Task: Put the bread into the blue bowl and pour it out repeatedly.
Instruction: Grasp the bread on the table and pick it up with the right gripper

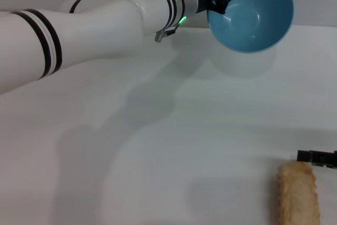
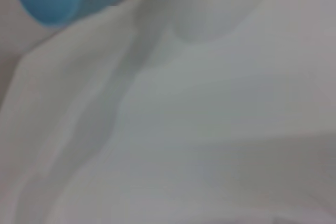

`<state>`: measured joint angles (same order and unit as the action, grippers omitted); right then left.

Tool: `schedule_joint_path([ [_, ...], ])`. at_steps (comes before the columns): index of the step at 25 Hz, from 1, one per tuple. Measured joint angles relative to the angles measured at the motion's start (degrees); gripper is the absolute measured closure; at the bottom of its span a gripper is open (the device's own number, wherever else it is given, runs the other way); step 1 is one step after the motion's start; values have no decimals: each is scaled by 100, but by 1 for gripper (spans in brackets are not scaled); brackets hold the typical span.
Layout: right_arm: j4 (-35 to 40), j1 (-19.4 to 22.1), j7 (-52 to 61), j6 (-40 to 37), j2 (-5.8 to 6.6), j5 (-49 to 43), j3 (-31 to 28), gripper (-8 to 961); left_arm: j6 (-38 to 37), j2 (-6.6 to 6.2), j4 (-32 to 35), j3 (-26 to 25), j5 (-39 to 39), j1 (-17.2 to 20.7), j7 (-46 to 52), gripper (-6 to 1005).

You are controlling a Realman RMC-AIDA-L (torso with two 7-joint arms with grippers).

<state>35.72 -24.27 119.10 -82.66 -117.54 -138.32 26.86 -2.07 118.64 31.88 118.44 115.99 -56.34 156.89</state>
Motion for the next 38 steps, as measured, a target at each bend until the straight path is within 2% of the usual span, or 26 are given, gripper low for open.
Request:
schedule_joint_path([
  [5,17,34,68,-5,42,-89,23,201,7,11,-68,-5,-25,-27,-1,1000],
  [11,-181,-134,25,113,-8,-101,175,201,49,20,-76,-6,-39,-39,-1,999],
  [18,-552,-287,73,385,21,-102,569,201,100,30,-78,-6,-42,-10,15,999],
  [27,-572,-325,71,406,-6,-102,621,202,121,29,-77,-6,-42,3,46,1000],
  [33,-521,-321,-250,357,-47,-63,663,274,121,36,-77,-6,-42,16,52,999],
  [38,-475,-415,-559,162,-60,-6,641,446,121,36,-77,-6,-42,38,56,1000],
])
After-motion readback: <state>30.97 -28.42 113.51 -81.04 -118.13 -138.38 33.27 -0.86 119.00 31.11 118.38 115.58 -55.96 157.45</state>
